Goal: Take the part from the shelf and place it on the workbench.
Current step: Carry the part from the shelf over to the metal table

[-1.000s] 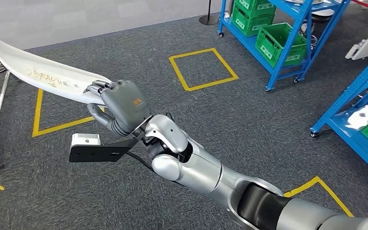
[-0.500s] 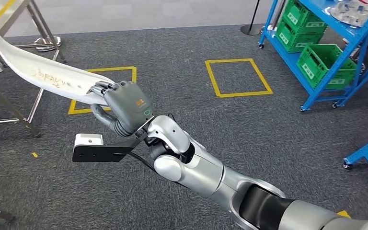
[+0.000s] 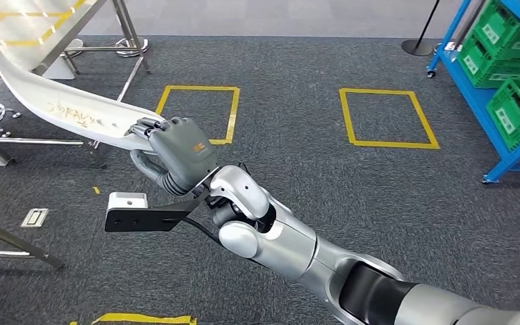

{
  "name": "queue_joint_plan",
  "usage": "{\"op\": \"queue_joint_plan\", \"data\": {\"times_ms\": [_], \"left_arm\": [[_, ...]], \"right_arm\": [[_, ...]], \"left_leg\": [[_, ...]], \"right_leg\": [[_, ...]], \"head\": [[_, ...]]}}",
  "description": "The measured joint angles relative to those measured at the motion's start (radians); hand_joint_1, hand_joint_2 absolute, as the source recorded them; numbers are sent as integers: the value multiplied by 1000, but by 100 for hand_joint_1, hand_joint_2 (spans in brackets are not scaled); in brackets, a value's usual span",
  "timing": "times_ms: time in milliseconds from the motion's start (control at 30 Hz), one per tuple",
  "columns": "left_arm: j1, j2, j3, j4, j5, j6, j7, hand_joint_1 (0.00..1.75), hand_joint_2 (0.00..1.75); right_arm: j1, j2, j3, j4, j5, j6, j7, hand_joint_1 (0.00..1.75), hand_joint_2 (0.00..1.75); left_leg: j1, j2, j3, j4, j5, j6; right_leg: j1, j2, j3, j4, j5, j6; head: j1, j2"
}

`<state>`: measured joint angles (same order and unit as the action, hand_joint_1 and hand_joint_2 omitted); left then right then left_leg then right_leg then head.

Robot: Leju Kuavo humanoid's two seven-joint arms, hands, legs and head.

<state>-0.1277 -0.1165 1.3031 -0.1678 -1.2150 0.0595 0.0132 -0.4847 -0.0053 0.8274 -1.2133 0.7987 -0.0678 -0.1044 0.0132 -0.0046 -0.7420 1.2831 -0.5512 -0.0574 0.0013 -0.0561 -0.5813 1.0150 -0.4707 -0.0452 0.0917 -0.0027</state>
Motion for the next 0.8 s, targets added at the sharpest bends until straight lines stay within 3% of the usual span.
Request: {"op": "queue_joint_plan", "data": {"times_ms": [67,133,167,267,333,400,467,500,567,633,700,767,800], "left_arm": [[1,1,0,0,-2,0,-2,0,175],[-1,1,0,-1,-6,-1,-5,0,175],[-2,1,0,-1,-9,-1,-6,0,175],[2,1,0,-1,-12,-3,-6,0,175],[2,0,0,-1,-12,-3,-5,0,175],[-1,-1,0,-1,-12,-3,-5,0,175],[-3,-1,0,-1,-12,-3,-5,0,175],[-2,-1,0,-1,-12,-3,-4,0,175],[0,-2,0,-1,-12,-3,-5,0,175],[-1,-4,0,-1,-12,-3,-5,0,175],[-1,-5,0,-1,-11,-3,-6,0,175],[3,-5,0,-1,-11,-3,-6,0,175],[5,-5,0,-1,-10,-3,-6,0,175]], "right_arm": [[1,0,0,0,3,-2,1,175,175],[5,-3,-1,-4,10,-5,5,175,175],[9,-5,-1,-9,15,-7,7,175,175],[20,-12,-4,-27,21,-9,9,175,175],[21,-15,-6,-38,23,-10,9,175,175],[25,-23,-7,-44,24,-11,11,175,175],[37,-34,-7,-45,24,-10,16,175,175],[41,-37,-7,-46,24,-9,19,175,175],[44,-40,-7,-51,25,-6,23,175,175],[45,-41,-7,-58,28,-3,24,175,175],[49,-42,-8,-63,32,-1,25,175,175],[54,-42,-10,-71,37,-1,26,175,175],[56,-41,-11,-76,40,0,26,175,175]], "left_leg": [[0,27,70,-118,58,1],[-7,65,138,-235,95,13],[-10,73,151,-261,100,21],[-9,44,149,-269,104,42],[-3,21,153,-275,110,53],[-1,-3,151,-277,113,60],[0,-32,146,-274,114,63],[0,-47,144,-272,115,62],[0,-77,140,-267,117,59],[0,-104,135,-262,118,51],[1,-127,128,-263,122,37],[4,-144,121,-267,127,23],[3,-130,115,-261,123,18]], "right_leg": [[1,-26,3,2,-4,4],[6,-50,6,5,-10,13],[8,-60,8,6,-12,17],[9,-84,14,5,-16,32],[5,-41,1,42,-43,45],[-2,25,-53,157,-101,54],[-4,48,-111,266,-137,56],[-5,52,-120,277,-129,55],[-7,68,-78,186,-68,49],[-10,116,-19,63,-21,43],[-9,138,1,18,-16,40],[-8,112,5,12,-10,31],[-10,99,8,8,-7,24]], "head": [[0,0],[0,0],[1,0],[3,0],[4,0],[7,0],[9,0],[9,0],[10,0],[9,0],[9,0],[9,0],[7,0]]}}
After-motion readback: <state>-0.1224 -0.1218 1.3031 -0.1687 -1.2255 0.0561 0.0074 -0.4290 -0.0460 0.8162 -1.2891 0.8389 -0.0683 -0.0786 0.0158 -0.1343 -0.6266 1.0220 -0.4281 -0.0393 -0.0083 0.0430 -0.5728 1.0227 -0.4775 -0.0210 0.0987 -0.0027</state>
